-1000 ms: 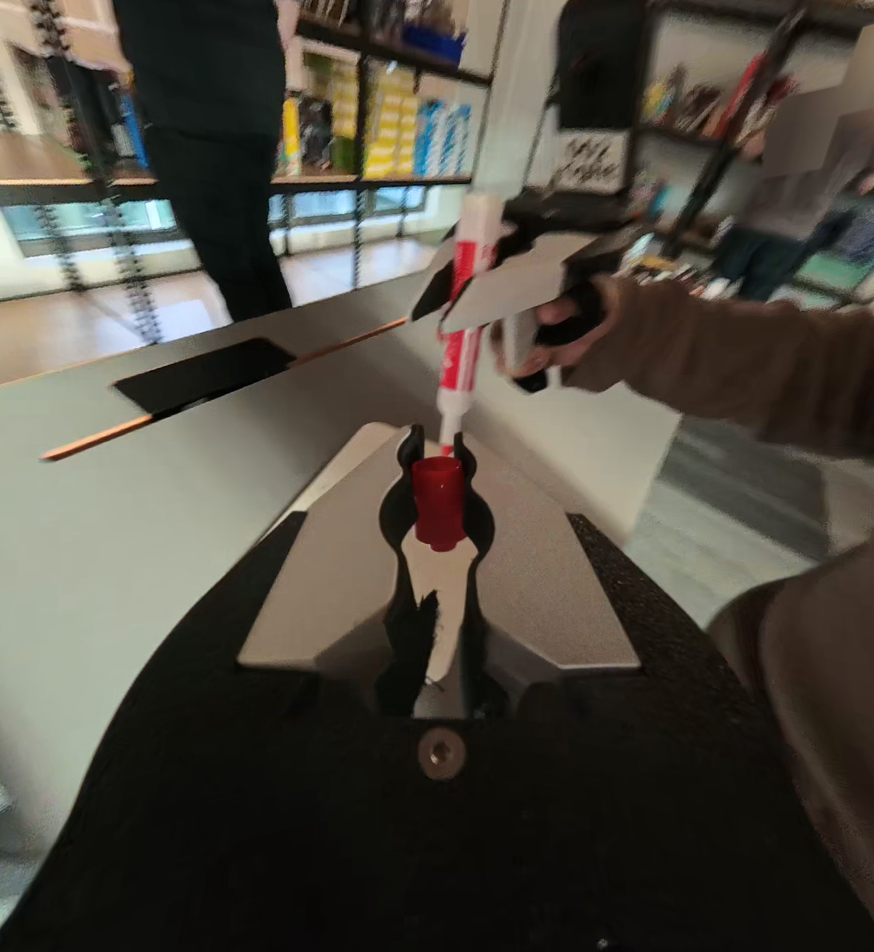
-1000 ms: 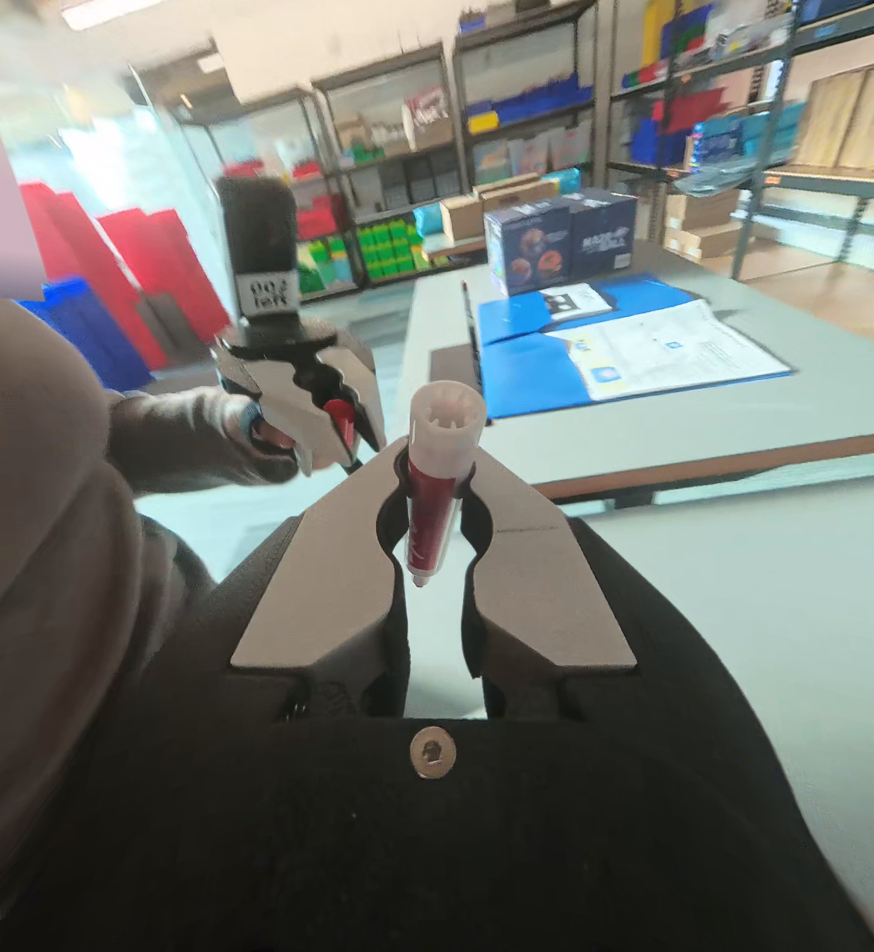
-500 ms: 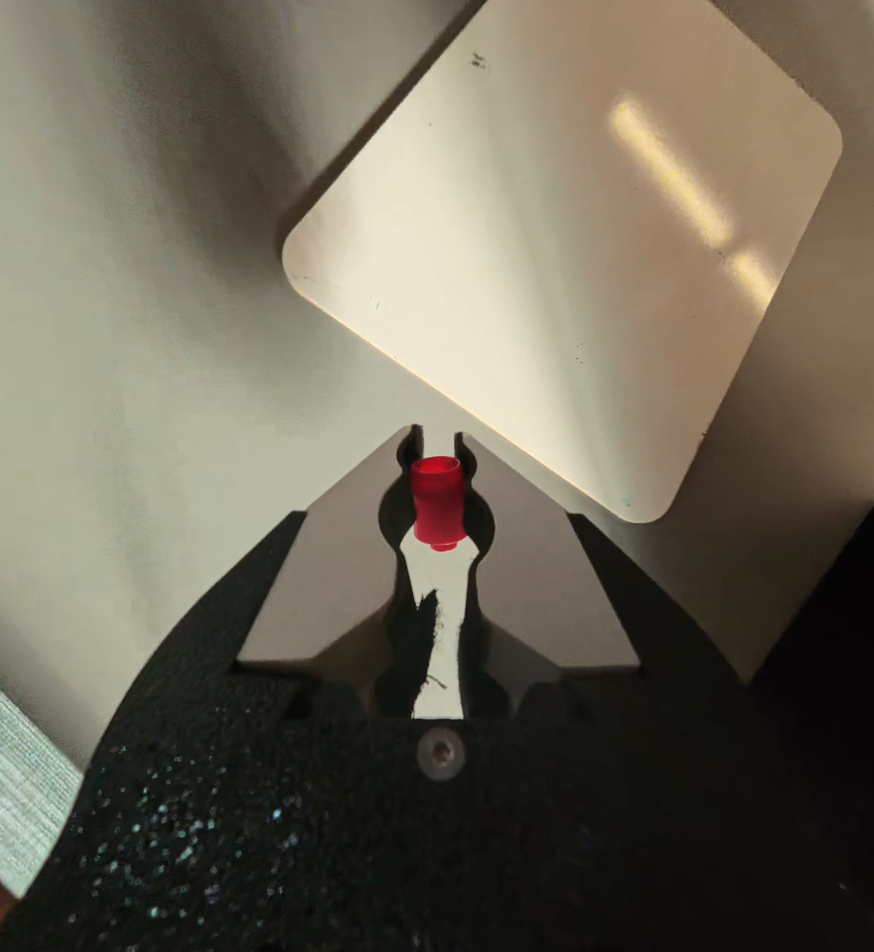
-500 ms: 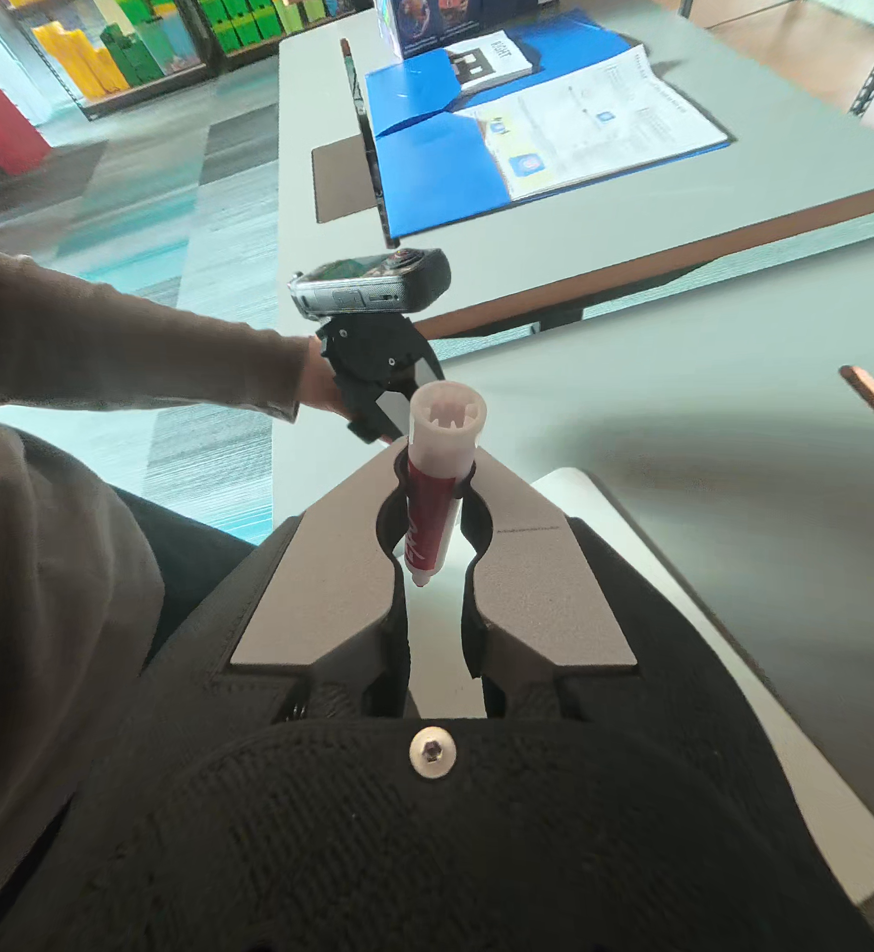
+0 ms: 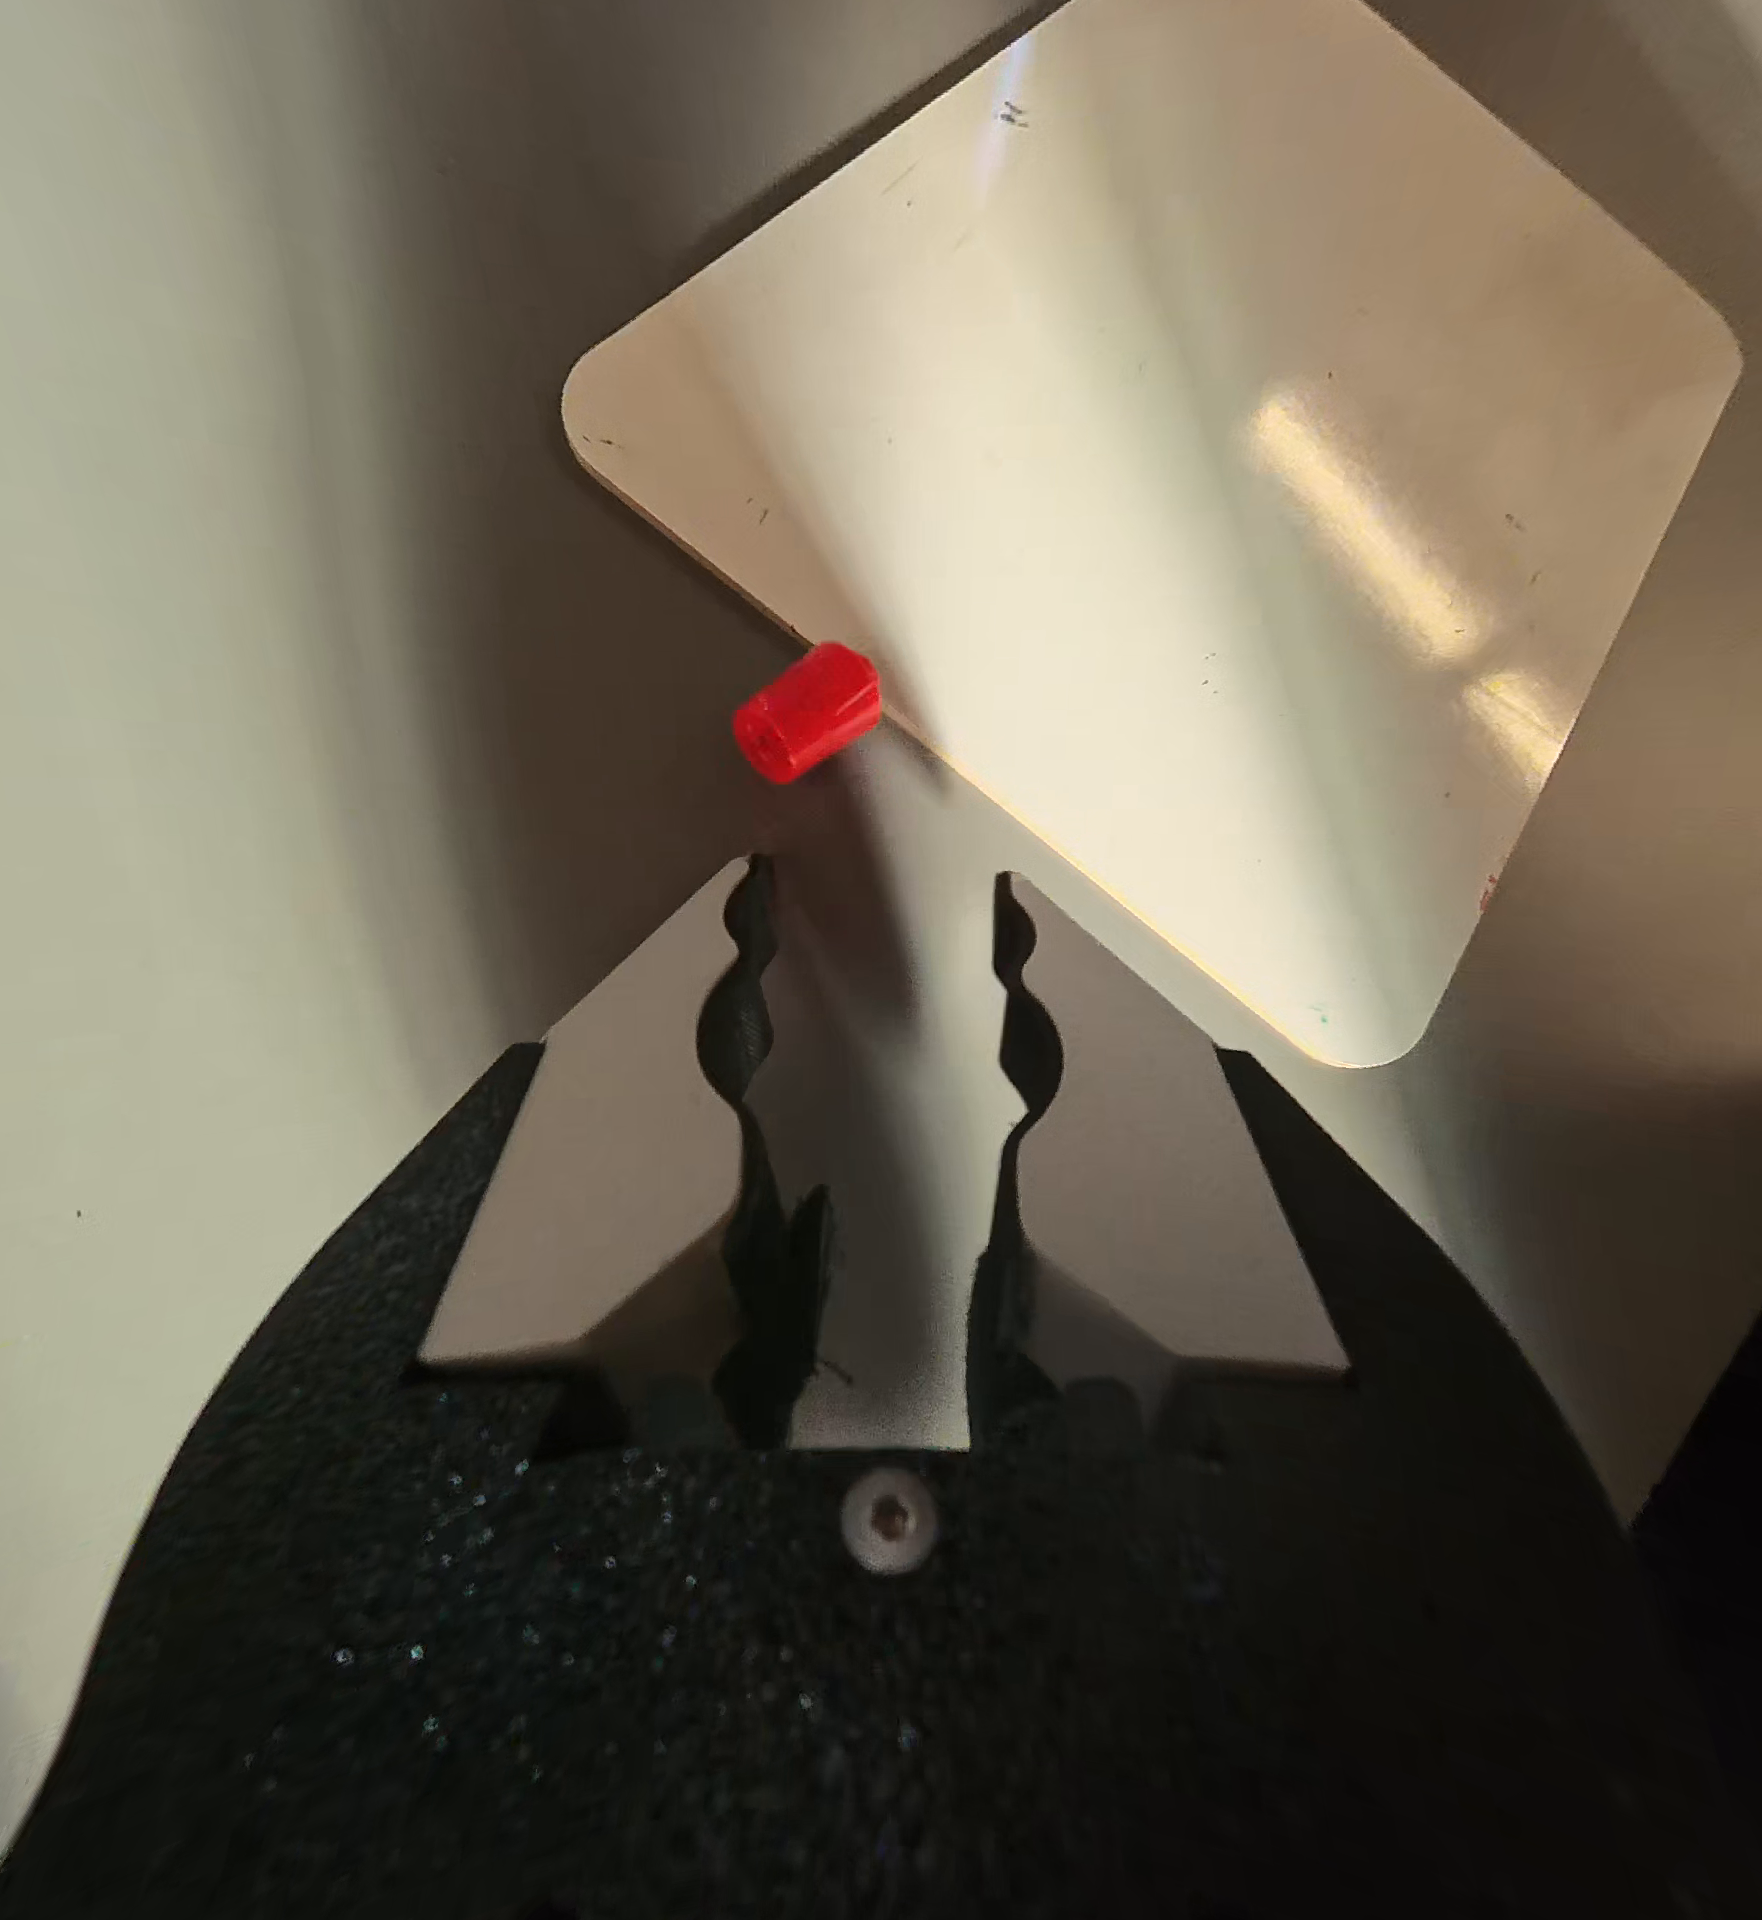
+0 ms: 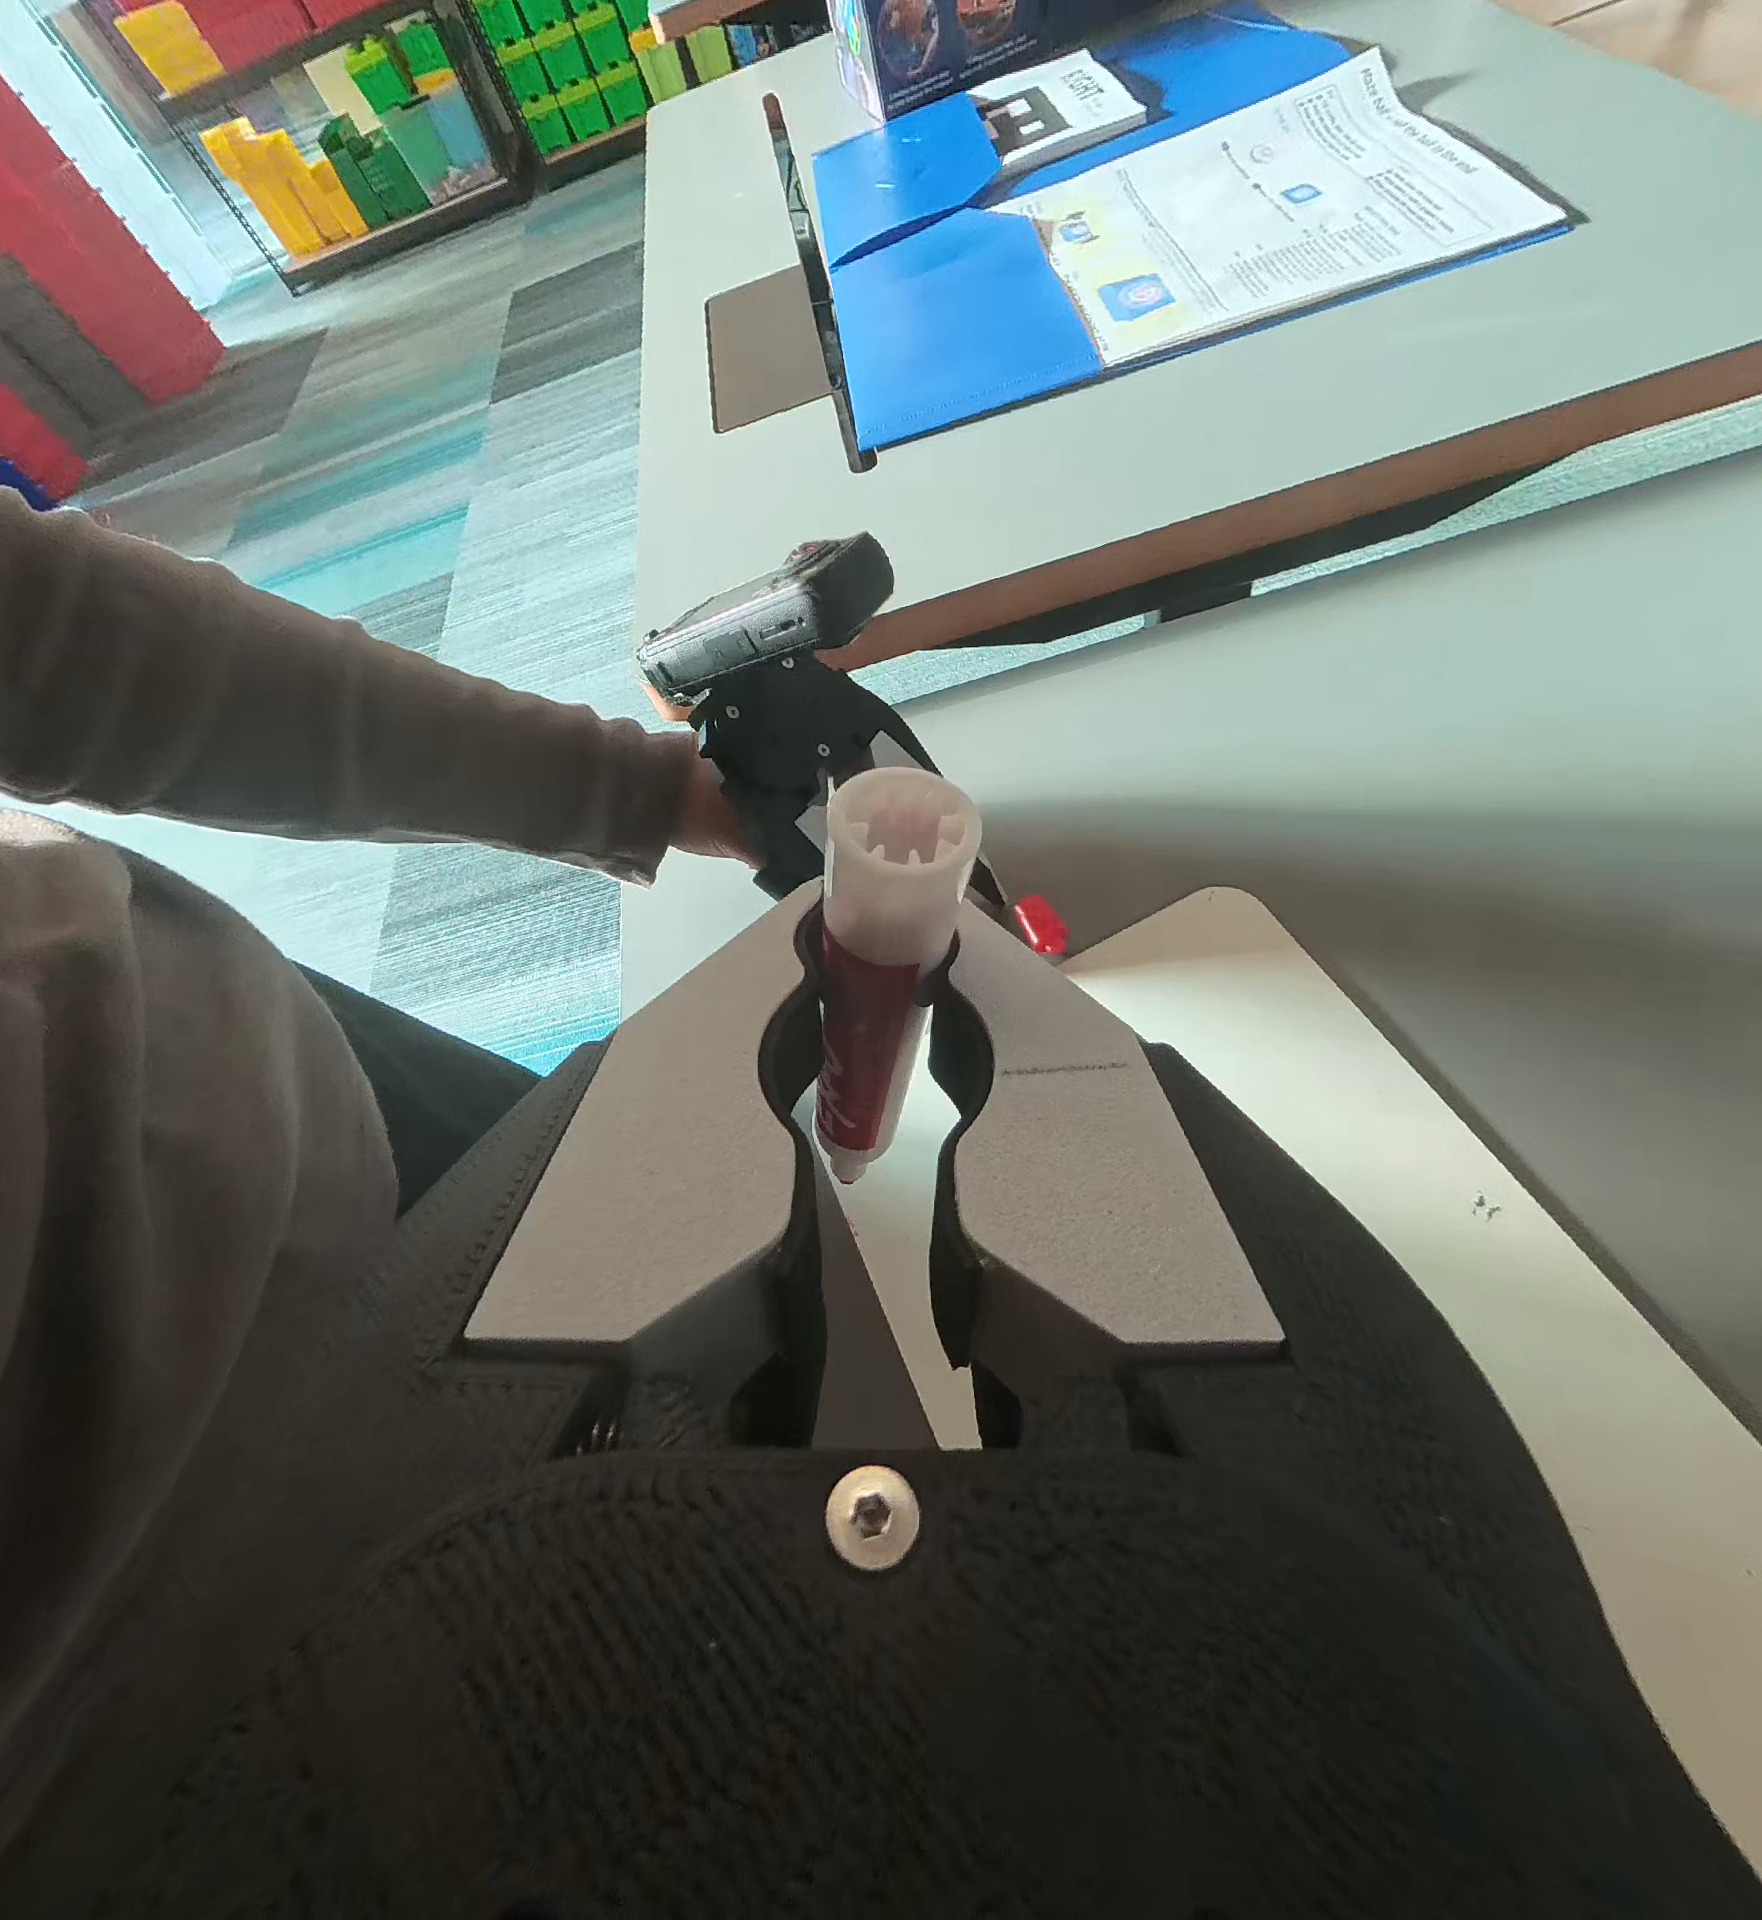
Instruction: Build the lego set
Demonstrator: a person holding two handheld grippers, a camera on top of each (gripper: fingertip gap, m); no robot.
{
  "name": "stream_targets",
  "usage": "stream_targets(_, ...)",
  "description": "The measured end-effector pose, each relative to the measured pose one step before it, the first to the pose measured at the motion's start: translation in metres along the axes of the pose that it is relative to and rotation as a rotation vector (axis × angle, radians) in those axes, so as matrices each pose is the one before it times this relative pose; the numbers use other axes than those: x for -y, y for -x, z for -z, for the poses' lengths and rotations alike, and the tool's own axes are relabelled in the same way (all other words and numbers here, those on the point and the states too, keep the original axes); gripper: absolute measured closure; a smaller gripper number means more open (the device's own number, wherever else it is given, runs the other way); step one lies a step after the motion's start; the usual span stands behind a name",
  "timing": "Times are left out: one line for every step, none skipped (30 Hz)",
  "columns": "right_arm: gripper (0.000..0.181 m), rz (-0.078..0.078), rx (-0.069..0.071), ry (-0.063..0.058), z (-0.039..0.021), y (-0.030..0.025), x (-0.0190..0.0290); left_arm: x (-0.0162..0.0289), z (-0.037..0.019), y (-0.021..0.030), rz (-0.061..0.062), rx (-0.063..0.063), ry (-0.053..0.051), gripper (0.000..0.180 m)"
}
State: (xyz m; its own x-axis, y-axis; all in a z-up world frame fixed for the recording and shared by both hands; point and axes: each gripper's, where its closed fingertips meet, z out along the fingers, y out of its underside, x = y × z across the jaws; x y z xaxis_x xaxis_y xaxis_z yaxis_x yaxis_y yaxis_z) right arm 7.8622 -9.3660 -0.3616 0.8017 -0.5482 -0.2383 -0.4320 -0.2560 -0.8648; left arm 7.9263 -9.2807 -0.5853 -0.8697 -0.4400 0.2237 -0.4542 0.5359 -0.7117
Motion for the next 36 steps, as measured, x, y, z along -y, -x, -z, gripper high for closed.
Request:
stream_targets(0.168, -0.0017, 0.0000, -0.0003, -0.00011, -0.00068, -0.00084, 0.00062, 0.00065, -0.00093, 0.0116, -0.0087, -0.0078, 0.138)
stream_targets(0.168, -0.0028, 0.0000, -0.0015, -0.00048, -0.00074, -0.00049, -0.00129, 0.00127, -0.00029, 0.0140, -0.0132, -0.0071, 0.136)
stream_targets(0.168, -0.0014, 0.0007, -0.0036, -0.00007, -0.00057, 0.00040, 0.00040, 0.00054, -0.00184, 0.0196, -0.0187, -0.0079, 0.133)
stream_targets(0.168, 0.0001, 0.0013, -0.0057, 0.00035, -0.00034, 0.00149, 0.00061, 0.00108, -0.00206, 0.0266, -0.0218, -0.0079, 0.126)
stream_targets(0.168, 0.0015, 0.0002, -0.0075, 0.00097, -0.00034, 0.00246, 0.00073, 0.00246, -0.00125, 0.0275, -0.0162, -0.0067, 0.117)
stream_targets(0.168, 0.0017, -0.0003, -0.0083, 0.00104, -0.00031, 0.00318, 0.00157, 0.00305, -0.00227, 0.0186, -0.0100, -0.0075, 0.106)
stream_targets(0.168, 0.0014, 0.0019, -0.0117, 0.00185, -0.00019, 0.00435, 0.00533, 0.00481, -0.00429, 0.0067, -0.0072, -0.0210, 0.101)
stream_targets(0.168, 0.0022, 0.0070, -0.0185, 0.00229, 0.00053, 0.00591, 0.01050, 0.00672, -0.00607, 0.0006, -0.0033, -0.0401, 0.099)
stream_targets(0.168, 0.0015, 0.0094, -0.0202, 0.00203, 0.00108, 0.00690, 0.01360, 0.00621, -0.00927, -0.0083, -0.0088, -0.0456, 0.098)
stream_targets(0.168, -0.0002, 0.0064, -0.0168, 0.00171, 0.00040, 0.00667, 0.01460, 0.00500, -0.01232, -0.0146, -0.0176, -0.0351, 0.096)
stream_targets(0.168, -0.0002, 0.0042, -0.0146, 0.00133, -0.00004, 0.00586, 0.01635, 0.00420, -0.01520, -0.0184, -0.0265, -0.0356, 0.096)
stream_targets(0.168, -0.0010, 0.0103, -0.0132, 0.00139, 0.00092, 0.00501, 0.01747, 0.00345, -0.01769, -0.0145, -0.0361, -0.0375, 0.096)
stream_targets(0.168, -0.0041, 0.0157, -0.0148, 0.00044, 0.00219, 0.00571, 0.01806, 0.00148, -0.02127, -0.0078, -0.0576, -0.0377, 0.098)
stream_targets(0.168, -0.0053, 0.0169, -0.0240, -0.00012, 0.00288, 0.00699, 0.01740, -0.00008, -0.02003, -0.0092, -0.0487, -0.0293, 0.098)
stream_targets(0.168, -0.0079, 0.0252, -0.0300, -0.00036, 0.00448, 0.00776, 0.01643, -0.00132, -0.01824, -0.0129, -0.0449, -0.0226, 0.098)
stream_targets(0.168, -0.0120, 0.0308, -0.0313, -0.00036, 0.00530, 0.00805, 0.01744, -0.00110, -0.01811, -0.0086, -0.0559, -0.0321, 0.099)
stream_targets(0.168, -0.0111, 0.0253, -0.0290, -0.00056, 0.00438, 0.00766, 0.01651, -0.00162, -0.01388, -0.0050, -0.0360, -0.0299, 0.101)
stream_targets(0.168, -0.0066, 0.0200, -0.0249, -0.00031, 0.00337, 0.00687, 0.01213, -0.00148, -0.00987, -0.0105, -0.0294, -0.0153, 0.103)
stream_targets(0.168, -0.0025, 0.0162, -0.0232, 0.00010, 0.00278, 0.00610, 0.00873, -0.00132, -0.00578, -0.0103, -0.0162, -0.0033, 0.106)
stream_targets(0.168, -0.0014, 0.0142, -0.0230, 0.00001, 0.00236, 0.00582, 0.00544, -0.00113, -0.00376, -0.0062, -0.0144, 0.0048, 0.111)
stream_targets(0.168, -0.0032, 0.0151, -0.0171, -0.00007, 0.00212, 0.00473, 0.00527, -0.00047, -0.00545, -0.0006, -0.0319, -0.0002, 0.116)
stream_targets(0.168, -0.0016, 0.0140, -0.0093, -0.00037, 0.00226, 0.00324, 0.00762, -0.00014, -0.00585, -0.0046, -0.0326, -0.0180, 0.121)
stream_targets(0.168, 0.0040, 0.0091, -0.0029, -0.00037, 0.00155, 0.00256, 0.00712, 0.00027, -0.00424, -0.0085, -0.0244, -0.0270, 0.125)
stream_targets(0.168, 0.0071, 0.0044, 0.0032, -0.00063, 0.00103, 0.00108, 0.00611, 0.00013, -0.00329, -0.0076, -0.0177, -0.0220, 0.128)
stream_targets(0.168, 0.0064, 0.0038, 0.0051, -0.00066, 0.00106, 0.00058, 0.00446, -0.00044, -0.00236, -0.0049, -0.0129, -0.0114, 0.131)
stream_targets(0.168, 0.0047, 0.0071, 0.0005, -0.00057, 0.00186, 0.00103, 0.00203, -0.00113, -0.00113, -0.0067, -0.0052, 0.0016, 0.135)
stream_targets(0.168, 0.0026, 0.0086, -0.0036, -0.00066, 0.00211, 0.00121, 0.00055, -0.00131, -0.00099, -0.0128, -0.0041, 0.0088, 0.141)
stream_targets(0.168, 0.0018, 0.0074, -0.0033, -0.00091, 0.00183, 0.00113, 0.00036, -0.00125, -0.00111, -0.0149, -0.0016, 0.0079, 0.149)
stream_targets(0.168, 0.0026, 0.0064, -0.0002, -0.00109, 0.00146, 0.00078, 0.00142, -0.00075, -0.00132, -0.0167, -0.0011, -0.0001, 0.159)
stream_targets(0.168, 0.0025, 0.0077, 0.0004, -0.00098, 0.00184, 0.00072, 0.00179, -0.00036, -0.00067, -0.0191, 0.0054, -0.0037, 0.163)
stream_targets(0.168, 0.0026, 0.0052, -0.0041, -0.00073, 0.00170, 0.00158, 0.00224, 0.00031, 0.00019, -0.0219, 0.0114, -0.0071, 0.163)
stream_targets(0.168, 0.0096, -0.0032, -0.0048, 0.00000, 0.00088, 0.00169, 0.00257, 0.00062, -0.00077, -0.0183, 0.0060, -0.0113, 0.163)
stream_targets(0.167, 0.0099, -0.0072, 0.0018, 0.00079, 0.00079, 0.00126, 0.00277, 0.00144, -0.00053, -0.0023, -0.0020, -0.0128, 0.163)
stream_targets(0.166, 0.0076, -0.0125, 0.0088, 0.00123, -0.00001, 0.00068, 0.00324, 0.00245, 0.00037, 0.0031, -0.0010, -0.0196, 0.163)
stream_targets(0.162, 0.0113, -0.0116, 0.0149, 0.00181, -0.00020, -0.00014, 0.00421, 0.00305, 0.00208, 0.0026, 0.0106, -0.0272, 0.163)
stream_targets(0.159, 0.0147, -0.0063, 0.0183, 0.00168, 0.00024, -0.00078, 0.00327, 0.00257, 0.00128, 0.0041, 0.0030, -0.0178, 0.163)
